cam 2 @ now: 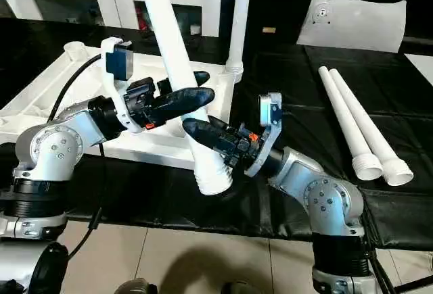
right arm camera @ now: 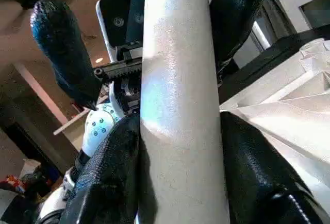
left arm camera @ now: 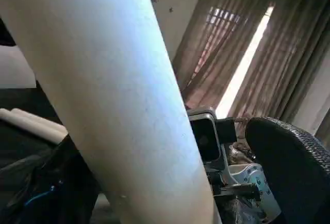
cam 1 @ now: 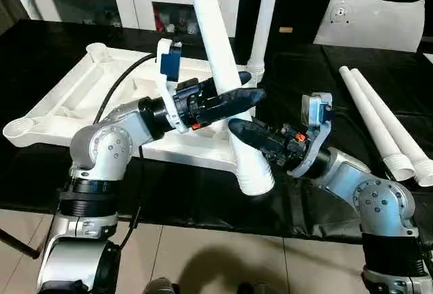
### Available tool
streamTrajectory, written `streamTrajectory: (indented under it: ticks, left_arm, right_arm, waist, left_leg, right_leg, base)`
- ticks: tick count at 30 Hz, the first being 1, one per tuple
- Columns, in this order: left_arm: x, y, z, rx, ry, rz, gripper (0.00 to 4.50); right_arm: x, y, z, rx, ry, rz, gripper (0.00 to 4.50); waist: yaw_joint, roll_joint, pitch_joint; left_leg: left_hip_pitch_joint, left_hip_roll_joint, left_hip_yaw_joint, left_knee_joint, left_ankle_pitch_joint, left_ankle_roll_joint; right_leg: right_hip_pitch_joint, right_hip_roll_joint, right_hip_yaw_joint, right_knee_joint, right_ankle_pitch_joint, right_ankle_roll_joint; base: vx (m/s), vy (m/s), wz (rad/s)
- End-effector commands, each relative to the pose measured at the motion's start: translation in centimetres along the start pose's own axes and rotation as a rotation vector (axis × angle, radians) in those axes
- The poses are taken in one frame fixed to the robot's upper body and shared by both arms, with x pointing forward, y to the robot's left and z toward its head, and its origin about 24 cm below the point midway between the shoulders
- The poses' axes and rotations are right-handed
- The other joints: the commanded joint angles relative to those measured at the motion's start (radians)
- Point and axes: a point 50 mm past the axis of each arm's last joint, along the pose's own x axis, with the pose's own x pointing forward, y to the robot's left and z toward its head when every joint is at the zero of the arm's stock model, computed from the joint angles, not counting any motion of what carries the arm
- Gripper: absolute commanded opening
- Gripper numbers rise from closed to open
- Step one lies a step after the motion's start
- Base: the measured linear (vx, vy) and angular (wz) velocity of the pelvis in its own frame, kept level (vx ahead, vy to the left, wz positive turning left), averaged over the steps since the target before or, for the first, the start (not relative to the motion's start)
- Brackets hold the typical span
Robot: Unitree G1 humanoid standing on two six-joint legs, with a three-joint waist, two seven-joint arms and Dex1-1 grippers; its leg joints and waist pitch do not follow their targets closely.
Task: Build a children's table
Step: Pick table leg
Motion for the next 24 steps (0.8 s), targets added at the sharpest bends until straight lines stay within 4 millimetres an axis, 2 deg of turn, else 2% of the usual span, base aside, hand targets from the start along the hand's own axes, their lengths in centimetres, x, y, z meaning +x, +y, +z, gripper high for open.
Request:
streamTrajectory:
  ticks: [1, 4, 5, 8, 10, 13, 16, 18, 21, 22, 24]
  left_arm:
    - [-0.1, 0.1, 0.0, 0.011, 0.016, 0.003, 4.14]
    - [-0.2, 0.3, 0.1, 0.032, 0.022, 0.011, 4.14]
    - [-0.4, 0.5, 0.1, 0.067, 0.039, 0.023, 4.14]
    - [-0.8, 1.0, 0.0, 0.137, 0.083, 0.049, 4.14]
    - [-1.0, 1.3, 0.0, 0.143, 0.086, 0.059, 4.14]
    - [-1.5, 1.6, 0.0, 0.165, 0.113, 0.07, 3.71]
    - [-1.8, 1.8, -0.1, 0.167, 0.121, 0.077, 3.59]
    - [-1.8, 1.9, -0.1, 0.164, 0.115, 0.071, 3.31]
    - [-1.8, 1.9, -0.1, 0.158, 0.11, 0.062, 3.12]
    - [-1.7, 1.8, -0.1, 0.139, 0.089, 0.049, 2.91]
    - [-1.7, 1.7, 0.0, 0.13, 0.08, 0.044, 2.84]
  right_arm:
    - [0.0, 0.2, 0.2, -0.015, -0.003, 0.017, 1.85]
    - [0.0, 0.3, 0.2, -0.016, 0.0, 0.023, 1.85]
    - [0.0, 0.3, 0.2, -0.018, 0.003, 0.027, 1.85]
    - [0.0, 0.3, 0.2, -0.021, 0.006, 0.03, 1.85]
    - [-0.1, 0.3, 0.1, -0.022, 0.006, 0.03, 1.85]
    - [-0.1, 0.4, 0.1, -0.023, 0.009, 0.031, 1.85]
    - [-0.2, 0.4, 0.1, -0.025, 0.01, 0.032, 1.85]
    - [-0.2, 0.4, 0.1, -0.026, 0.01, 0.034, 1.85]
    - [-0.2, 0.4, 0.1, -0.026, 0.011, 0.034, 1.85]
    - [-0.2, 0.3, 0.1, -0.028, 0.011, 0.035, 1.85]
    - [-0.2, 0.3, 0.1, -0.029, 0.011, 0.035, 1.85]
  waist:
    - [0.001, -0.002, -0.085]
    - [0.001, -0.002, -0.085]
    - [0.002, 0.002, -0.085]
    - [0.0, 0.001, -0.084]
    - [0.001, 0.001, -0.085]
    - [0.001, 0.002, -0.085]
    - [0.0, 0.002, -0.086]
    - [0.001, 0.003, -0.085]
    - [0.001, 0.001, -0.085]
    - [0.002, 0.002, -0.085]
    - [0.002, 0.002, -0.086]
  left_leg:
    - [0.004, 0.022, -0.002, -0.074, -0.106, 0.009]
    - [0.005, 0.023, -0.003, -0.074, -0.107, 0.009]
    - [0.005, 0.021, -0.003, -0.074, -0.108, 0.01]
    - [0.006, 0.022, -0.004, -0.077, -0.111, 0.01]
    - [0.007, 0.023, -0.004, -0.076, -0.108, 0.004]
    - [0.007, 0.024, -0.005, -0.076, -0.112, 0.003]
    - [0.007, 0.024, -0.003, -0.076, -0.115, 0.0]
    - [0.007, 0.022, -0.003, -0.075, -0.116, 0.001]
    - [0.007, 0.023, -0.003, -0.075, -0.121, -0.002]
    - [0.007, 0.023, -0.003, -0.075, -0.122, -0.002]
    - [0.007, 0.023, -0.003, -0.075, -0.121, -0.002]
  right_leg:
    - [0.074, -0.069, 0.044, -0.081, -0.336, -0.108]
    - [0.074, -0.069, 0.044, -0.081, -0.34, -0.109]
    - [0.074, -0.069, 0.044, -0.083, -0.346, -0.103]
    - [0.073, -0.068, 0.044, -0.087, -0.363, -0.078]
    - [0.073, -0.07, 0.044, -0.083, -0.351, -0.088]
    - [0.073, -0.07, 0.044, -0.081, -0.327, -0.111]
    - [0.075, -0.071, 0.045, -0.077, -0.316, -0.121]
    - [0.074, -0.071, 0.045, -0.079, -0.323, -0.12]
    - [0.075, -0.072, 0.045, -0.079, -0.335, -0.119]
    - [0.075, -0.072, 0.045, -0.08, -0.341, -0.118]
    - [0.075, -0.072, 0.045, -0.078, -0.338, -0.12]
  base:
    - [0.0, 0.0, 0.0]
    - [0.0, 0.0, 0.0]
    - [0.0, 0.0, 0.0]
    - [0.0, 0.0, 0.0]
    - [0.0, 0.0, 0.0]
    - [0.0, 0.0, 0.0]
    - [0.0, 0.0, 0.0]
    - [0.0, 0.0, 0.0]
    - [0.0, 0.0, 0.0]
    - [0.0, 0.0, 0.0]
    - [0.0, 0.0, 0.0]
